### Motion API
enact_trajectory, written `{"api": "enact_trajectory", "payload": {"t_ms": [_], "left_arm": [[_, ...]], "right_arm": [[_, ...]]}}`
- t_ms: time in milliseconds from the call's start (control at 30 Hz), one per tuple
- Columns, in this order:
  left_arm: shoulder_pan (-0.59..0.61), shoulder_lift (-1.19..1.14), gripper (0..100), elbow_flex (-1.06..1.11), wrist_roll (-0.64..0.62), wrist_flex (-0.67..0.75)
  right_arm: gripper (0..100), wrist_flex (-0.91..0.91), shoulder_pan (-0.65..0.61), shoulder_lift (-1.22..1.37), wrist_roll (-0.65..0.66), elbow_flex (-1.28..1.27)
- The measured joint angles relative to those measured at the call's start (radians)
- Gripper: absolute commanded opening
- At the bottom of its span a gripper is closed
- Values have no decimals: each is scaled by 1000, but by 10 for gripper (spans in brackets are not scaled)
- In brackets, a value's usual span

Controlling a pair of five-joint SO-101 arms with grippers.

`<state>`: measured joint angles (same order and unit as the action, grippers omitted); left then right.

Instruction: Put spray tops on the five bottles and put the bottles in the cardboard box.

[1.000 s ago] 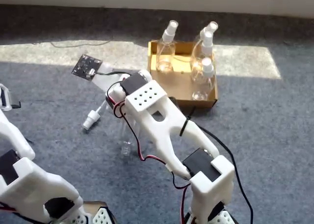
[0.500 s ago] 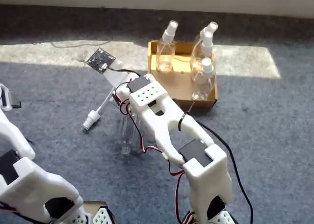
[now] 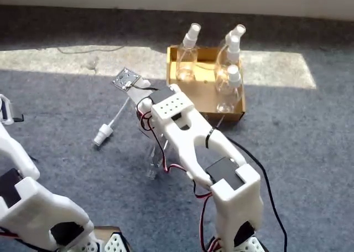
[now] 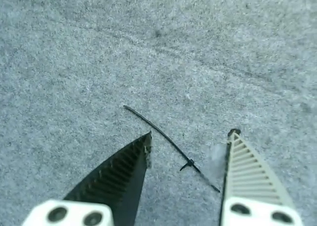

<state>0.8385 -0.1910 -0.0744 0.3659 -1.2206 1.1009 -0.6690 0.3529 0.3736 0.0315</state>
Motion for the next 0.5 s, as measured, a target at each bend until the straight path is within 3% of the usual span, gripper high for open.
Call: {"api": "enact_trajectory", "payload": {"t_ms": [267,500], "left_arm": [[0,0,235,0,0,0],[0,0,235,0,0,0]], "right_arm": [[152,-178,-12,-281,0,-428],[152,-229,112,-509,0,-671]]}}
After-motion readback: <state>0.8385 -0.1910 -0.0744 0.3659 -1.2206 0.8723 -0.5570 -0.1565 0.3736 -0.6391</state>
